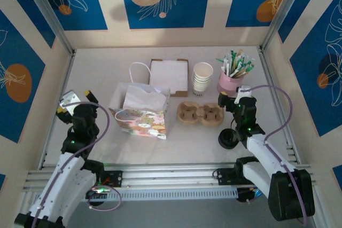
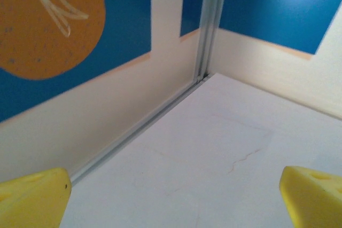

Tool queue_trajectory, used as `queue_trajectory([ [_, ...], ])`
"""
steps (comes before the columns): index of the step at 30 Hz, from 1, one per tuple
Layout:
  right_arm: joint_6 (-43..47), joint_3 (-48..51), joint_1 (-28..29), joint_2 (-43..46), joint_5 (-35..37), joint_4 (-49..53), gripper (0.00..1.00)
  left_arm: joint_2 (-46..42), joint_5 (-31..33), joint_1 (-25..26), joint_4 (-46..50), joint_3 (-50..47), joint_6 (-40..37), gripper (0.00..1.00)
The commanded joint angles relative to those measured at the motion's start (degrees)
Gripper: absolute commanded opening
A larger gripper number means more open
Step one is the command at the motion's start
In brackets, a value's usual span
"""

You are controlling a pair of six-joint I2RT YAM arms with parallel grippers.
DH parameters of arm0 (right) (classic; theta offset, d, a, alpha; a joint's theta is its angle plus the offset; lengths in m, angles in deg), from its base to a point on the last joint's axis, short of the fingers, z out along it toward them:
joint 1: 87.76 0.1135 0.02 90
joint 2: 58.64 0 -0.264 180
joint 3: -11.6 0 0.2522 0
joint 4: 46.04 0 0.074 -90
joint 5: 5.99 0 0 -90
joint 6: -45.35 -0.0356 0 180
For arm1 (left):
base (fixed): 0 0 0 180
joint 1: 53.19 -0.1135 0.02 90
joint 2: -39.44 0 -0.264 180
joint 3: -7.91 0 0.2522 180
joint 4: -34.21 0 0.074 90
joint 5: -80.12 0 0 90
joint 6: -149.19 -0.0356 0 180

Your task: Pack the takeout coffee

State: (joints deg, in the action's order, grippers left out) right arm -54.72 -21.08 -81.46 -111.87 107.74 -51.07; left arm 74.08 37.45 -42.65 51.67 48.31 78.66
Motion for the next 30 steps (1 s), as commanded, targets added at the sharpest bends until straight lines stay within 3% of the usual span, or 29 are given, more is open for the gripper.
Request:
queue_trajectory([
  [1, 1.74, 0.11, -0.32, -1.10, -0.47, -4.86, 0.98, 1.77, -7.04, -4.03, -0.31, -2.48, 6.06, 1.00],
  [6, 2.82, 0.02, -0.55, -4.45, -1.01, -7.86, 0.98, 11.03, -9.06, -5.98, -5.57, -4.95, 4.00, 1.00],
  [17, 5.01, 1.15, -0.07, -15.80, -2.00, -17.39, 0.99, 34.43, -12.17, -6.13, -30.71, -7.14, -5.69, 1.00],
  [19, 5.59, 0.57, 0.16, -17.21, -2.01, -18.24, 0.99, 35.79, -14.73, -6.15, -32.32, -6.70, -6.64, 1.00],
  [23, 6.64, 0.57, 0.38, -19.25, -3.14, -21.75, 0.99, 37.73, -21.57, -6.32, -44.16, -9.62, -10.98, 1.00],
  [30, 7.60, 0.02, 0.45, -22.13, -5.69, -25.49, 0.99, 41.18, -33.60, -6.77, -46.67, -7.85, -14.89, 1.00],
])
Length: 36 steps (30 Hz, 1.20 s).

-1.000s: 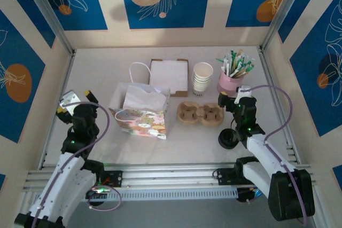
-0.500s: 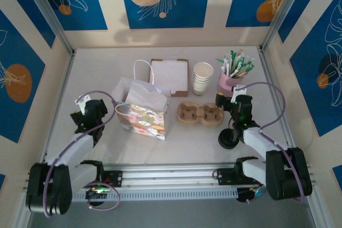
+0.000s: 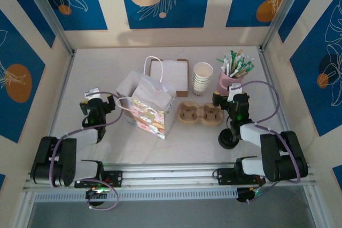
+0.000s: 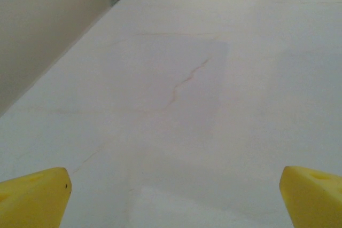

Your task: Pack the takeout coffee

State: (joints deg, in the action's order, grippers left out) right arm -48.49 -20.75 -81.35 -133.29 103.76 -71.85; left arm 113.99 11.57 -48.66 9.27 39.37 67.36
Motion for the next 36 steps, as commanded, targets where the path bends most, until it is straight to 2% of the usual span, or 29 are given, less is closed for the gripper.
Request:
queue_trajectory([
  [1, 1.37, -0.31, 0.29, -1.01, -2.15, -5.12, 0.99, 1.64, -8.57, -0.78, -4.57, 1.33, -4.05, 1.00],
  [3, 1.30, -0.22, 0.31, -1.84, -2.48, -6.40, 0.99, 1.89, -9.60, -0.84, -5.10, 1.34, -4.78, 1.00],
  [6, 1.29, -0.38, 0.31, -4.75, -1.88, -9.36, 0.99, 3.58, -10.44, -0.95, -10.91, -0.08, -6.82, 1.00],
  [12, 2.29, -1.88, 0.66, -9.01, -1.60, -11.23, 0.99, 16.63, -10.83, -1.37, -33.65, -4.71, -7.24, 1.00],
  [15, 1.86, -2.28, 0.25, -9.09, -2.04, -10.30, 0.99, 14.42, -10.49, -1.46, -27.86, -3.69, -6.55, 1.00],
  [21, 1.02, -2.94, -0.77, -9.46, -3.62, -9.37, 1.00, 14.58, -14.43, -1.40, -17.51, 2.07, -8.12, 1.00],
  [26, -1.02, -3.73, -2.95, -10.30, -5.84, -8.26, 1.00, 14.67, -14.42, -1.37, -17.64, 2.17, -8.25, 1.00],
  [28, -3.76, -3.63, -4.02, -13.31, -2.74, -10.93, 1.00, 14.71, -14.28, -1.35, -17.69, 2.17, -8.26, 1.00],
  [36, -3.90, -3.91, -4.25, -12.56, -3.12, -9.14, 0.99, 14.75, -14.07, -1.28, -17.55, 2.27, -8.35, 1.00],
])
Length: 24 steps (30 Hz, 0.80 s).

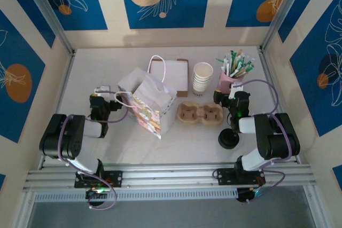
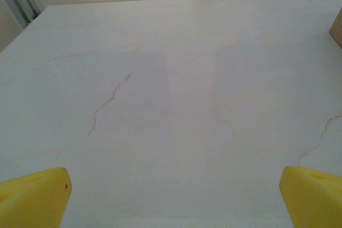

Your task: Pack the takeout coffee

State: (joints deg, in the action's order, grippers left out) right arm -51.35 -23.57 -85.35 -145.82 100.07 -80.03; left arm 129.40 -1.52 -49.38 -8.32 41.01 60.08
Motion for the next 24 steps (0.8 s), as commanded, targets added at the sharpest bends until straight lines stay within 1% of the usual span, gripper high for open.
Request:
queue_trajectory([
  [1, -0.95, -1.01, -0.22, -0.22, 0.69, -1.49, 1.00, -0.66, -0.98, -0.56, -0.04, 0.62, -1.11, 1.00],
  [24, -0.95, -1.09, -0.17, -0.10, 0.73, -1.25, 1.00, -0.68, -1.24, -0.56, 0.13, 0.68, -1.15, 1.00],
])
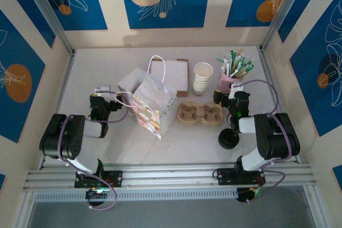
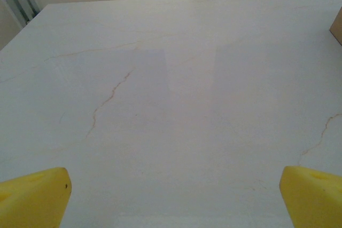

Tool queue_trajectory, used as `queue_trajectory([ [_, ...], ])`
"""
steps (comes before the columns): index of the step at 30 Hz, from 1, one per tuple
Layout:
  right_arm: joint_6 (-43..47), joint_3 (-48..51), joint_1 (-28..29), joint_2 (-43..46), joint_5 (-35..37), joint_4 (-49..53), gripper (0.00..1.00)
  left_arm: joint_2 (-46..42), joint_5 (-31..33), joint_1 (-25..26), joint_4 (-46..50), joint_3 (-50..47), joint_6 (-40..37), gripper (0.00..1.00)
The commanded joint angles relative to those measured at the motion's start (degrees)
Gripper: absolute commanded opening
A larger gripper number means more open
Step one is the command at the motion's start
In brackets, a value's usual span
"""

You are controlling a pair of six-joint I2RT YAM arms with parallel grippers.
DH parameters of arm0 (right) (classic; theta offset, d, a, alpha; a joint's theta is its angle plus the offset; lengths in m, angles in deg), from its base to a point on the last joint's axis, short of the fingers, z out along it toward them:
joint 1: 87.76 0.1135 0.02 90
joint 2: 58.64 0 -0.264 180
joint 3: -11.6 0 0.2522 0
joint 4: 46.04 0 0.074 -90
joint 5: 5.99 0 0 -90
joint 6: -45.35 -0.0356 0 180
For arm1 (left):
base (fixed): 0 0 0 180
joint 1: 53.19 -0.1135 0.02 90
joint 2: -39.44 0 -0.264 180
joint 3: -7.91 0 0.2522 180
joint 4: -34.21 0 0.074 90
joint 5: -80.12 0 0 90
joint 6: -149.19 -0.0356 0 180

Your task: Pack the takeout coffee

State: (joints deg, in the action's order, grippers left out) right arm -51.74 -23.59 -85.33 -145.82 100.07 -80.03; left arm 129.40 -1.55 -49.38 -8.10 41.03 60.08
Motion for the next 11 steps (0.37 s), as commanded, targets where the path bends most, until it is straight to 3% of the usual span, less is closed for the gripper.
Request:
queue_trajectory([
  [1, -0.55, -1.07, -0.25, -0.10, 0.71, -1.27, 1.00, -0.66, -1.22, -0.56, -0.09, 0.67, -1.15, 1.00],
  [11, -0.25, -1.07, -0.22, -0.10, 0.13, -1.23, 1.00, -0.66, -1.22, -0.52, -0.08, 0.65, -1.15, 1.00],
])
